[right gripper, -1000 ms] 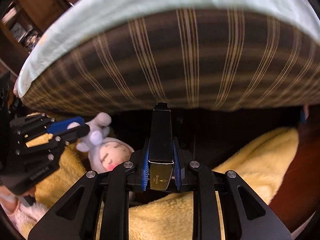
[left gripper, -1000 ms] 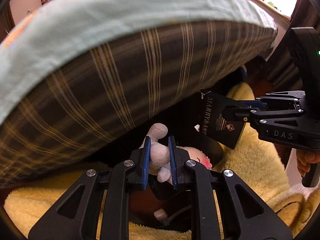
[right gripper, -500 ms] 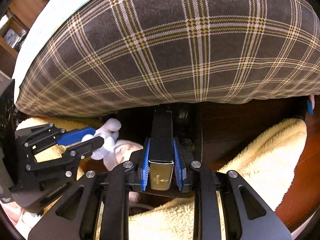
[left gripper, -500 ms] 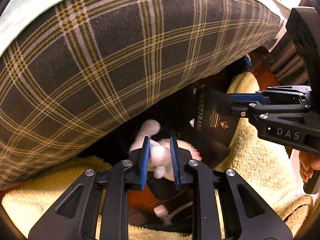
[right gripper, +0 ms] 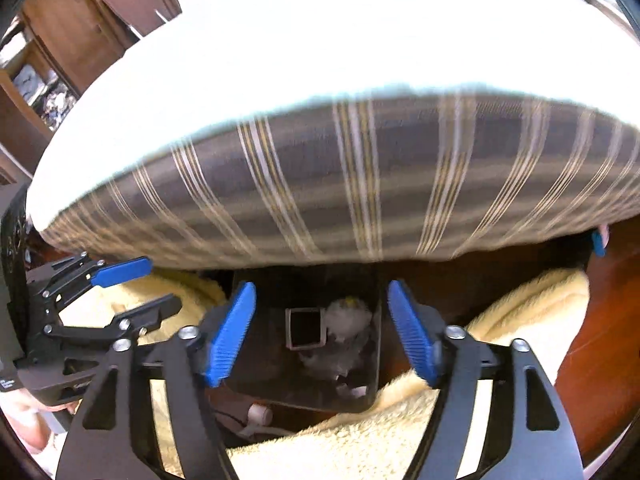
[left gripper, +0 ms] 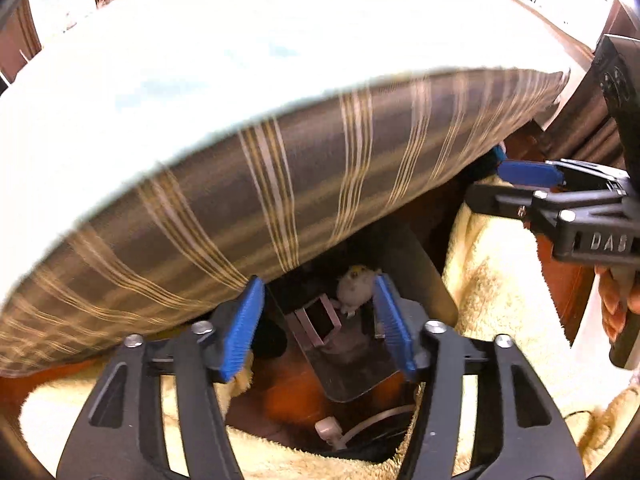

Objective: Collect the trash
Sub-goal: 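Raise both open tools back over the bed, then grasp the white plastic spool with the left tool while the right tool grasps the white tape roll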

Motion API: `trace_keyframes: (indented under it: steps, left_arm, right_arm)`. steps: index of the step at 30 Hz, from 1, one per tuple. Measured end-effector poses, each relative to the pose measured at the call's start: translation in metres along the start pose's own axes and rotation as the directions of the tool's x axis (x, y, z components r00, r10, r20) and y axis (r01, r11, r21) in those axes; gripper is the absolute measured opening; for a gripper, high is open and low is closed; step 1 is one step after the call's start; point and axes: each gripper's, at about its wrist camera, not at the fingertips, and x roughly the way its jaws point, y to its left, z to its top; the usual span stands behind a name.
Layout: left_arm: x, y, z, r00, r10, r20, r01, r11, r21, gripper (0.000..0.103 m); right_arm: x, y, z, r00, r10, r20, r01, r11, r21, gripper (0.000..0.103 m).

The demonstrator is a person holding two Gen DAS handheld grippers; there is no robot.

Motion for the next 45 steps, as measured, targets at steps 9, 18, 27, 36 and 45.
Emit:
trace_keyframes:
  steps: [9,18,27,36,45]
  left_arm:
    - [-0.072,0.014,0.040,0.985,0.022,0.170,-0.016,0.999,-0.037,0.079]
    - [-0.079,0.038,0.104,0.973,0.064,0.223,-0.052,0.997,-0.060,0.079]
    - [-0.063,0.049,0.160,0.963,0.113,0.243,-0.100,0.993,-0.064,0.079]
    - [-0.041,0.080,0.210,0.955,0.151,0.255,-0.131,0.987,-0.094,0.078]
    - [-0.015,0.099,0.235,0.961,0.148,0.233,-0.130,0.987,-0.090,0.078]
  right_arm:
    - [-0.067,-0.002,0.063,0.975,-0.048,0.216,0.057,0.998,-0.035,0.090]
    - [-0.066,-0.025,0.128,0.959,-0.083,0.272,0.090,0.996,-0.015,0.090]
    - [-0.034,-0.043,0.177,0.961,-0.085,0.262,0.080,0.996,0.030,0.088]
    - [-0.006,-0.055,0.217,0.967,-0.102,0.234,0.093,0.994,0.050,0.066]
    - [0.014,-0.055,0.237,0.971,-0.099,0.217,0.091,0.995,0.044,0.062]
